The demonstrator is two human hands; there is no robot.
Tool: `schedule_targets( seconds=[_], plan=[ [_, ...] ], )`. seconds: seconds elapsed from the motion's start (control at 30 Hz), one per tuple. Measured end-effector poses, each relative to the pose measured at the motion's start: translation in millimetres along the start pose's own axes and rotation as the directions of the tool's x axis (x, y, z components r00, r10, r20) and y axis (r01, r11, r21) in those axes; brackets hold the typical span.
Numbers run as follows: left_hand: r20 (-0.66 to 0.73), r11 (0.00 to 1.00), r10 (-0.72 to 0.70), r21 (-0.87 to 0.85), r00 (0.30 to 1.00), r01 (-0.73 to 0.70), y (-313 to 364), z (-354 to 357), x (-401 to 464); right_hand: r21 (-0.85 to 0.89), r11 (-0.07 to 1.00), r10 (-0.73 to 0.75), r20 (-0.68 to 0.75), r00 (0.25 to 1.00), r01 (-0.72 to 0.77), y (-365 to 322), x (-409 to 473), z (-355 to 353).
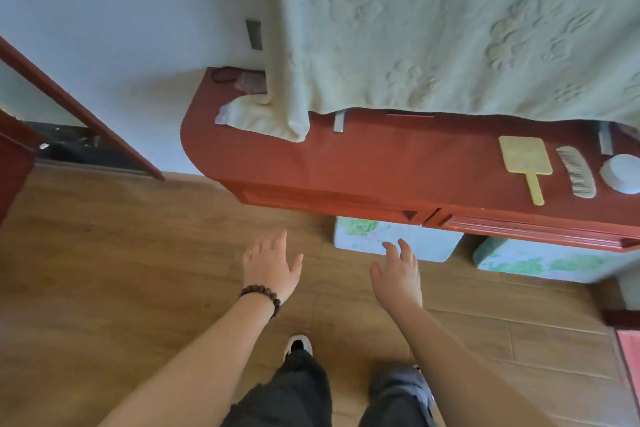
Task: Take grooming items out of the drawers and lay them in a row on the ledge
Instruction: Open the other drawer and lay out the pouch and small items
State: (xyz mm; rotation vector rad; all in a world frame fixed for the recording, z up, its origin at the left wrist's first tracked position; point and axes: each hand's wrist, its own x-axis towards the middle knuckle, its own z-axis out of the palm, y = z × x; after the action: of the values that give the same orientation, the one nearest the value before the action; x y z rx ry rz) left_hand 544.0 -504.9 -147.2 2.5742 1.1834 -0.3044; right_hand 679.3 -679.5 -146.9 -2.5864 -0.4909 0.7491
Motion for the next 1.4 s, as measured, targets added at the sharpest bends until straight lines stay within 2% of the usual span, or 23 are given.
schedule_targets(
  seconds=[0.17,0.23,0.27,0.3,0.37,0.43,0.47,0.5,0.57,0.7,0.8,0.9,1.07,1.2,1.4],
  plan=[
    [0.057,0.997,-0.017,-0.078,0.998,0.021,-33.6,4.3,8.2,0.017,0.999,0.041,-0.031,0.999,-0.04,-18.4,1.0,16.8],
    [0.082,0.968,-0.089,-0.227,0.993,0.105,-34.4,3.6,14.6,0.149,0.985,0.098,-0.038,0.994,-0.091,-25.1,7.4,16.2],
    [0.119,0.911,-0.16,-0.366,0.98,0.193,-33.2,2.5,20.0,0.253,0.957,0.152,-0.032,0.988,-0.14,-28.3,11.5,14.5],
    [0.186,0.807,-0.231,-0.511,0.955,0.295,-30.5,0.4,27.1,0.37,0.909,0.214,-0.02,0.977,-0.191,-31.8,16.4,12.3],
    [0.395,0.485,-0.307,-0.718,0.866,0.499,-25.4,-4.7,45.3,0.611,0.735,0.325,0.063,0.944,-0.294,-37.5,28.0,9.6],
    [0.603,0.074,-0.247,-0.769,0.758,0.635,-21.6,-4.4,65.7,0.83,0.418,0.378,0.213,0.901,-0.371,-37.6,44.9,10.8],
    [0.659,-0.107,-0.189,-0.75,0.728,0.652,-20.2,-2.6,74.3,0.886,0.245,0.381,0.286,0.879,-0.395,-35.6,54.7,12.3],
    [0.68,-0.233,-0.152,-0.73,0.717,0.642,-19.5,1.6,82.7,0.906,0.107,0.379,0.344,0.859,-0.41,-32.8,64.9,13.7],
    [0.693,-0.403,-0.113,-0.687,0.712,0.605,-16.1,10.7,98.5,0.903,-0.062,0.371,0.416,0.83,-0.425,-25.8,84.7,18.8],
    [0.701,-0.639,-0.06,-0.574,0.71,0.513,-11.0,29.3,129.1,0.88,-0.236,0.345,0.473,0.811,-0.413,-13.3,114.7,32.9],
    [0.685,-0.705,-0.037,-0.534,0.727,0.467,-13.4,38.0,148.8,0.87,-0.346,0.305,0.459,0.834,-0.352,-6.6,130.7,38.7],
    [0.685,-0.715,-0.016,-0.517,0.728,0.471,-16.6,39.8,156.8,0.863,-0.409,0.261,0.421,0.869,-0.295,-4.3,136.9,42.5],
    [0.689,-0.714,-0.029,-0.522,0.724,0.468,-13.3,39.4,149.5,0.872,-0.408,0.271,0.398,0.877,-0.27,-7.2,131.4,46.4],
    [0.722,-0.716,-0.08,-0.521,0.687,0.464,-13.6,43.6,135.8,0.873,-0.397,0.291,0.412,0.863,-0.282,-0.1,118.4,50.3],
    [0.737,-0.73,-0.084,-0.504,0.671,0.461,-21.2,49.2,94.3,0.872,-0.39,0.289,0.42,0.861,-0.295,9.1,77.7,59.2]
  ],
)
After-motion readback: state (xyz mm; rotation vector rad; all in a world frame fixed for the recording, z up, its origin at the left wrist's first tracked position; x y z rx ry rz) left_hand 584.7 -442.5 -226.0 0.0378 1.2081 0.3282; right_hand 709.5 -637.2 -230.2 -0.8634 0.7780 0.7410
